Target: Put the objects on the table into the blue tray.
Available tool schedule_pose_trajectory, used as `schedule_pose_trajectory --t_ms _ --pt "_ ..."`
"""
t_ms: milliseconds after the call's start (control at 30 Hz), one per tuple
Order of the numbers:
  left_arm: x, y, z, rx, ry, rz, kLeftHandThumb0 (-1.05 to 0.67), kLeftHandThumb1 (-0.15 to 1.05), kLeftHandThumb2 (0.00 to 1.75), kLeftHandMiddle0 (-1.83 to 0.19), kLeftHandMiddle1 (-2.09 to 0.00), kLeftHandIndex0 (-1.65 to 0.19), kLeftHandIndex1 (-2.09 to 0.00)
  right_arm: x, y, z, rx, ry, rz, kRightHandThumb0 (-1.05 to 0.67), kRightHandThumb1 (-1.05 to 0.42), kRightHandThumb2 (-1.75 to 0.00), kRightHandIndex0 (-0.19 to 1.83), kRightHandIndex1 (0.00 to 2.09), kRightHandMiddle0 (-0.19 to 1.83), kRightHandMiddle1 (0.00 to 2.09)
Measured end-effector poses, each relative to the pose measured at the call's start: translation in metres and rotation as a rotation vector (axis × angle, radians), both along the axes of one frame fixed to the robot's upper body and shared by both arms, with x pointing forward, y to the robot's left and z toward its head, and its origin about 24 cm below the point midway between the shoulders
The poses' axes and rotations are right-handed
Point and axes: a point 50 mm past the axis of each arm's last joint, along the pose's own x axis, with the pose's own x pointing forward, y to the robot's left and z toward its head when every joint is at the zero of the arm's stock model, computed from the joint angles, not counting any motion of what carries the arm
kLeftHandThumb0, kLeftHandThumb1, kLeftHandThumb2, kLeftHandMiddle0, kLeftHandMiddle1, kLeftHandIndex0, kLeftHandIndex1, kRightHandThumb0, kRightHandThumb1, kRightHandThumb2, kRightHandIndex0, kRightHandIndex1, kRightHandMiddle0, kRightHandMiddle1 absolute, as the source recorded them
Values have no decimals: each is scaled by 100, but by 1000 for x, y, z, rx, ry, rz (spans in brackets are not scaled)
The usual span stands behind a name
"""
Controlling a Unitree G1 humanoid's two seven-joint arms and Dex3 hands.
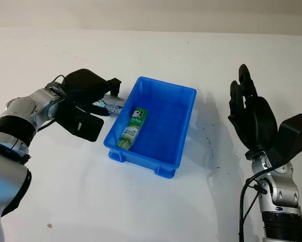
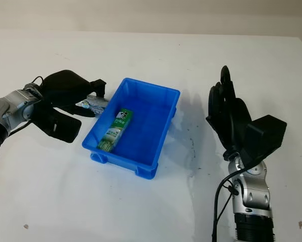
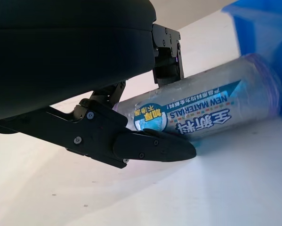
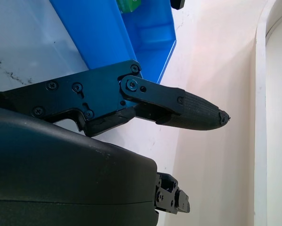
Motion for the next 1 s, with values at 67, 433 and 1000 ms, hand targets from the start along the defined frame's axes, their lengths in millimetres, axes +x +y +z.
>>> schedule_pose_trajectory --t_ms 67,433,1000 --pt "0 4 1 21 -14 15 -48 105 35 -53 -209 -12 -209 0 0 0 0 0 0 -71 -105 -67 -19 0 -19 0" --pt "2 39 -1 70 -33 236 -41 105 34 -38 -209 6 -209 0 0 0 -2 -2 7 -70 -105 -67 -19 0 -19 0" --pt "-18 22 106 -777 -424 50 -39 105 42 -68 -209 -31 -209 0 1 -1 -2 5 9 -70 -105 -68 -19 0 -19 0"
